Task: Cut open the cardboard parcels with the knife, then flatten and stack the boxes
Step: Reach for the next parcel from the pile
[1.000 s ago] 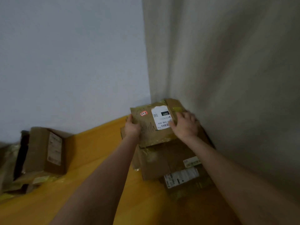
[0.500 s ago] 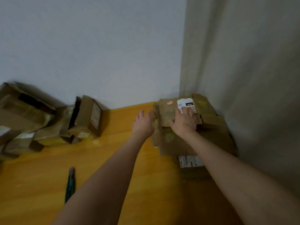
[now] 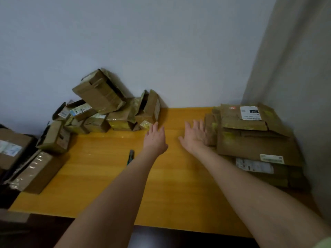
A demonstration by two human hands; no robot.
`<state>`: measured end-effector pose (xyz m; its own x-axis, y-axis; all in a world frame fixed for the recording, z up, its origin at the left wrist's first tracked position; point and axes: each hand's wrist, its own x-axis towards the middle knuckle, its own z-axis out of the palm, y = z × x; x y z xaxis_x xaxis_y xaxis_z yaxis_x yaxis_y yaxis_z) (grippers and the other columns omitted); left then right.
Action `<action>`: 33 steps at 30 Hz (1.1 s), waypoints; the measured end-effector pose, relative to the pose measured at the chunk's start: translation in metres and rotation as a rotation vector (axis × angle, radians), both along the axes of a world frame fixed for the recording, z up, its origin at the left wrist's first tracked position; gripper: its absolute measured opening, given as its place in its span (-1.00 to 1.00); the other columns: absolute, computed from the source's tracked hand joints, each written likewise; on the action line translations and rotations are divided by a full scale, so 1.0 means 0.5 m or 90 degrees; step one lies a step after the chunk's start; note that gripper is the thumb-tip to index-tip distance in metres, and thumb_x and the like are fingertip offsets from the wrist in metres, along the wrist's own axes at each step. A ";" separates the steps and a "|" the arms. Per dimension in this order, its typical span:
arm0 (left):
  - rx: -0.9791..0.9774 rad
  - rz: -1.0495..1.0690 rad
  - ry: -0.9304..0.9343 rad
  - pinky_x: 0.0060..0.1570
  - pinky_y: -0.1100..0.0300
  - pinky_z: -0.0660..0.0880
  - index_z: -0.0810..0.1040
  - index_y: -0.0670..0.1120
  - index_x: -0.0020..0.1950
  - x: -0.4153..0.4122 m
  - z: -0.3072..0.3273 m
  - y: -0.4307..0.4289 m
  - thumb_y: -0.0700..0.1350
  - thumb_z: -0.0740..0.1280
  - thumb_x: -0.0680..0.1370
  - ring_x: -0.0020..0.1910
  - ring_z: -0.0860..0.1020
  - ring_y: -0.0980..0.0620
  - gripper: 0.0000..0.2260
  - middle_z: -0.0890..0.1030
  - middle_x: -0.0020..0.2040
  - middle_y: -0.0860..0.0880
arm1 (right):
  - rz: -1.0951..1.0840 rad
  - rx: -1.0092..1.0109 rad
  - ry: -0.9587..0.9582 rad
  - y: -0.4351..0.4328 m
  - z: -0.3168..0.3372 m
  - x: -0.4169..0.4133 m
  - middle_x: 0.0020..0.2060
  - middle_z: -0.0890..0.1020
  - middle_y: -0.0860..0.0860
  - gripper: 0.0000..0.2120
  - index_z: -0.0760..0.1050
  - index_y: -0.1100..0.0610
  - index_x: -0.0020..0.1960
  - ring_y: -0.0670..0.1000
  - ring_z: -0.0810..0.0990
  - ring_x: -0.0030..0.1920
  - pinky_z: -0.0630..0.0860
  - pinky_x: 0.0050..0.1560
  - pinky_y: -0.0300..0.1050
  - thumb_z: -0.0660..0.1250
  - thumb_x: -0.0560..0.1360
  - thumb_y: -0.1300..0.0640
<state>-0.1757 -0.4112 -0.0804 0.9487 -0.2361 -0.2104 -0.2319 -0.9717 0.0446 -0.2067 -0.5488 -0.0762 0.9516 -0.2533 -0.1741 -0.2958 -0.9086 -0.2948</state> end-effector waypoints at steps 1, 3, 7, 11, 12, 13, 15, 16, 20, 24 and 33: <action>-0.002 0.002 -0.003 0.47 -0.04 0.14 0.05 -0.10 0.57 -0.002 0.003 0.030 -0.03 0.35 0.57 0.57 -0.06 -0.12 -0.31 -0.07 0.59 -0.12 | 0.005 -0.003 -0.003 0.032 0.001 0.000 0.54 0.06 0.10 -0.39 0.07 0.04 0.55 0.19 -0.12 0.55 0.00 0.52 0.08 0.22 0.59 -0.08; -0.007 0.006 -0.009 0.48 -0.04 0.13 0.05 -0.10 0.57 -0.002 0.006 0.101 -0.04 0.35 0.56 0.57 -0.07 -0.11 -0.31 -0.06 0.59 -0.12 | 0.015 -0.004 -0.010 0.105 0.003 0.003 0.53 0.08 0.11 -0.40 0.09 0.04 0.54 0.19 -0.12 0.55 -0.02 0.52 0.07 0.22 0.58 -0.08; 0.002 0.011 -0.014 0.48 -0.05 0.12 0.06 -0.11 0.56 0.003 0.007 0.272 -0.03 0.37 0.55 0.57 -0.08 -0.12 -0.30 -0.05 0.59 -0.13 | 0.028 -0.003 -0.021 0.276 0.002 0.012 0.52 0.10 0.12 -0.43 0.12 0.04 0.52 0.19 -0.11 0.55 0.00 0.52 0.06 0.22 0.58 -0.05; 0.013 0.008 -0.016 0.49 -0.04 0.11 0.07 -0.11 0.56 0.012 0.009 0.457 -0.02 0.36 0.55 0.57 -0.07 -0.13 -0.31 -0.07 0.59 -0.14 | 0.048 0.007 -0.022 0.460 -0.001 0.020 0.52 0.10 0.12 -0.41 0.12 0.04 0.52 0.18 -0.11 0.54 0.02 0.51 0.06 0.24 0.57 -0.05; 0.017 0.010 -0.009 0.49 -0.04 0.11 0.06 -0.11 0.56 0.015 0.010 0.498 -0.03 0.36 0.55 0.57 -0.07 -0.14 -0.31 -0.07 0.59 -0.14 | 0.055 0.008 -0.020 0.503 -0.001 0.023 0.52 0.09 0.12 -0.41 0.12 0.04 0.52 0.18 -0.11 0.54 0.02 0.51 0.07 0.24 0.58 -0.05; 0.020 0.013 -0.006 0.49 -0.04 0.11 0.06 -0.11 0.56 0.019 0.011 0.536 -0.03 0.36 0.55 0.56 -0.07 -0.14 -0.31 -0.07 0.59 -0.14 | 0.061 0.009 -0.019 0.542 0.001 0.026 0.52 0.10 0.11 -0.42 0.12 0.04 0.52 0.18 -0.11 0.54 0.02 0.51 0.07 0.24 0.58 -0.05; 0.021 0.023 -0.010 0.49 -0.04 0.11 0.06 -0.10 0.56 0.033 0.014 0.598 -0.03 0.36 0.55 0.57 -0.08 -0.13 -0.31 -0.08 0.59 -0.13 | 0.070 0.014 -0.019 0.606 0.006 0.036 0.52 0.10 0.11 -0.41 0.12 0.04 0.52 0.18 -0.12 0.55 0.02 0.51 0.07 0.25 0.57 -0.05; 0.017 0.027 -0.016 0.49 -0.04 0.10 0.07 -0.09 0.56 0.042 0.017 0.623 -0.03 0.36 0.55 0.57 -0.08 -0.13 -0.31 -0.07 0.59 -0.13 | 0.075 0.014 -0.019 0.632 0.008 0.044 0.52 0.09 0.11 -0.41 0.11 0.04 0.52 0.18 -0.12 0.55 0.02 0.51 0.07 0.25 0.57 -0.05; -0.005 0.032 -0.018 0.48 -0.04 0.12 0.07 -0.10 0.57 0.088 0.029 0.684 -0.02 0.36 0.56 0.57 -0.06 -0.12 -0.32 -0.05 0.59 -0.13 | 0.079 0.007 -0.017 0.698 0.018 0.092 0.52 0.09 0.12 -0.39 0.10 0.05 0.53 0.19 -0.11 0.54 0.05 0.50 0.07 0.25 0.57 -0.06; -0.076 0.070 -0.013 0.47 -0.05 0.20 0.14 -0.11 0.55 0.169 0.039 0.715 0.00 0.37 0.54 0.56 0.00 -0.13 -0.34 -0.01 0.58 -0.16 | 0.036 0.045 -0.024 0.723 0.027 0.167 0.51 0.12 0.14 -0.36 0.10 0.06 0.53 0.20 -0.02 0.53 0.11 0.50 0.09 0.27 0.56 -0.09; -0.295 0.144 -0.066 0.38 -0.05 0.29 0.07 -0.12 0.56 0.437 0.097 0.725 0.11 0.29 0.57 0.49 0.22 -0.17 -0.31 0.08 0.55 -0.19 | -0.162 0.305 -0.105 0.710 0.042 0.423 0.51 0.14 0.13 -0.16 0.03 0.07 0.56 0.19 0.17 0.48 0.27 0.38 0.15 0.30 0.47 -0.28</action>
<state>0.0426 -0.0489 -0.0320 0.9969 -0.0698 -0.0349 -0.0452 -0.8815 0.4701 0.0049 -0.1936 -0.0552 0.8950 -0.4078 -0.1808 -0.4037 -0.5678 -0.7174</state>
